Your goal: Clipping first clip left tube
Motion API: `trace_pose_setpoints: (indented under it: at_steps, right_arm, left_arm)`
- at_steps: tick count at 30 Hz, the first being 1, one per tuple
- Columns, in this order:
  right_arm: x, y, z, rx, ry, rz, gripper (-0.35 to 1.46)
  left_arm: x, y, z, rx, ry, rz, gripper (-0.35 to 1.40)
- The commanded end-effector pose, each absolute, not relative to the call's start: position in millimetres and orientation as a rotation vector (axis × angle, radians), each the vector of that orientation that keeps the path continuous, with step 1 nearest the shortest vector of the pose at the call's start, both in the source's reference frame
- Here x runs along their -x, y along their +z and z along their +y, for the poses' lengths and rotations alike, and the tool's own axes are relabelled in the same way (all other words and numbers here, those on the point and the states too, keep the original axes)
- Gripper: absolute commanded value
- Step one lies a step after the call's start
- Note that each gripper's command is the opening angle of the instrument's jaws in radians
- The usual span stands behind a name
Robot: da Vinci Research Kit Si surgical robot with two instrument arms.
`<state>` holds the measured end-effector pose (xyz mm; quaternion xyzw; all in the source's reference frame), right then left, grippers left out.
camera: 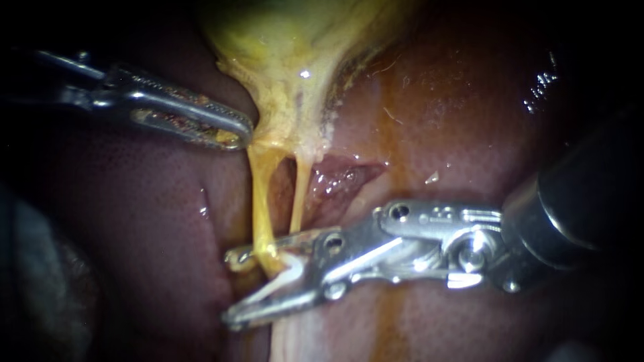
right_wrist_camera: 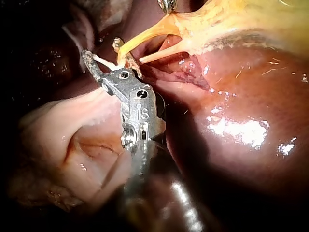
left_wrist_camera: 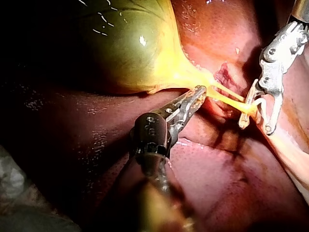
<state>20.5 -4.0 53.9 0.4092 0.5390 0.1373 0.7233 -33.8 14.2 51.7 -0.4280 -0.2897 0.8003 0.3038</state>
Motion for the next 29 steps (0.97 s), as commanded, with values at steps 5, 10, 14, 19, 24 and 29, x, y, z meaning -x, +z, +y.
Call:
trace_pose_setpoints:
  at_steps: [5,10,14,19,24,29]
  right_arm:
    - [-19.9,54.0,-4.0,-0.939,0.346,1.164,0.0]
    - [-19.5,53.9,-3.8,-0.979,0.406,1.133,-0.27]
    - [-19.3,53.8,-3.8,-0.994,0.425,1.122,-0.35]
    - [-18.9,53.8,-3.8,-1.0,0.428,1.121,-0.35]
    - [-18.9,53.8,-3.8,-1.0,0.427,1.121,-0.35]
    - [-18.9,54.2,-3.7,-0.999,0.427,1.121,-0.35]
  left_arm:
    - [33.7,51.7,14.2,1.134,2.12,-0.768,-0.35]
    - [33.8,51.8,14.2,1.134,2.12,-0.768,-0.35]
    - [33.8,51.8,14.2,1.134,2.121,-0.768,-0.35]
    - [33.8,51.8,14.2,1.134,2.121,-0.768,-0.35]
    - [33.7,51.9,14.3,1.134,2.121,-0.768,-0.35]
    - [33.7,51.9,14.3,1.135,2.121,-0.769,-0.35]
